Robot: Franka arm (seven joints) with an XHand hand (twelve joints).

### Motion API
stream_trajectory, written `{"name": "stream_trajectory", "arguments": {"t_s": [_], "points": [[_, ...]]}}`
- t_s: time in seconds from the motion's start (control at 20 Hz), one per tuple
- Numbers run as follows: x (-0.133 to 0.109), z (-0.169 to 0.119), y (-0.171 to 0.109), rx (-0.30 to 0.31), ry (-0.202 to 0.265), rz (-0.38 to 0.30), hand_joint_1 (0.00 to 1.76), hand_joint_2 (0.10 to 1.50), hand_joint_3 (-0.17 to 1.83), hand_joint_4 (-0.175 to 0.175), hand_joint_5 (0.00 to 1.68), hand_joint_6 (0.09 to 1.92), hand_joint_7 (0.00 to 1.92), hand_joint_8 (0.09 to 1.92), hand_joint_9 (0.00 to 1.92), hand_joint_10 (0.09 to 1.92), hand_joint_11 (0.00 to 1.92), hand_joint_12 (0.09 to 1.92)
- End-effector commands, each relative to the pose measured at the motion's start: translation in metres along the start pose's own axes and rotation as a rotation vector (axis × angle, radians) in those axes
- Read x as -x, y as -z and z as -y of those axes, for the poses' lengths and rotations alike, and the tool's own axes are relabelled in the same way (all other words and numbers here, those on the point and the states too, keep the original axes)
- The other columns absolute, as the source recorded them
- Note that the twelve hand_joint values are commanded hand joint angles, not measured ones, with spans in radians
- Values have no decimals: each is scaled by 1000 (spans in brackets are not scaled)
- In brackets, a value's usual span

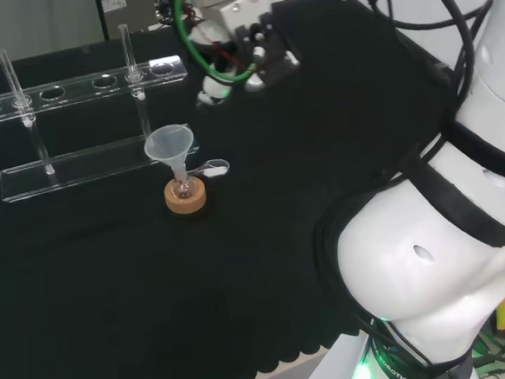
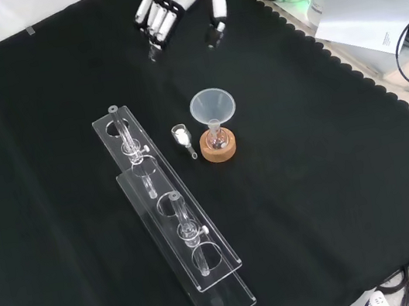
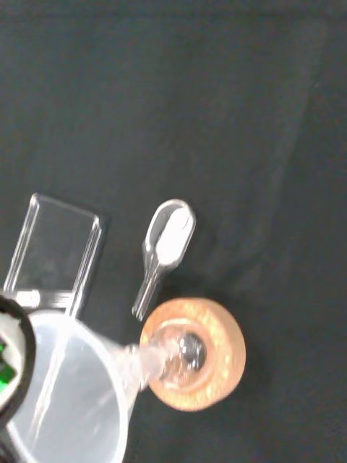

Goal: Pick up the weighing funnel.

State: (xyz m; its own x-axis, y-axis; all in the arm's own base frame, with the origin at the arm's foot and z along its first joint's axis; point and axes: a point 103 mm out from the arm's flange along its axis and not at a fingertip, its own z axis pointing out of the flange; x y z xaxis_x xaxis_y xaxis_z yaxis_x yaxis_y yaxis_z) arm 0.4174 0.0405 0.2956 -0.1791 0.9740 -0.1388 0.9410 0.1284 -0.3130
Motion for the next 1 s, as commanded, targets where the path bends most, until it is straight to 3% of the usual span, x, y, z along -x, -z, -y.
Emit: {"name": "stream_trajectory", "arguments": {"t_s": [0.05, 0.45, 1.0], "points": [[54, 7, -26, 49, -59, -114, 807, 673, 569, -54, 402, 87, 468, 705, 701, 590, 338, 1348], [62, -14, -64, 46, -82, -146, 829, 667, 586, -53, 487, 87, 501, 709, 645, 557, 365, 1338], [40, -46, -119, 39, -49, -166, 899, 629, 626, -48, 648, 139, 626, 698, 756, 563, 408, 1305]]}}
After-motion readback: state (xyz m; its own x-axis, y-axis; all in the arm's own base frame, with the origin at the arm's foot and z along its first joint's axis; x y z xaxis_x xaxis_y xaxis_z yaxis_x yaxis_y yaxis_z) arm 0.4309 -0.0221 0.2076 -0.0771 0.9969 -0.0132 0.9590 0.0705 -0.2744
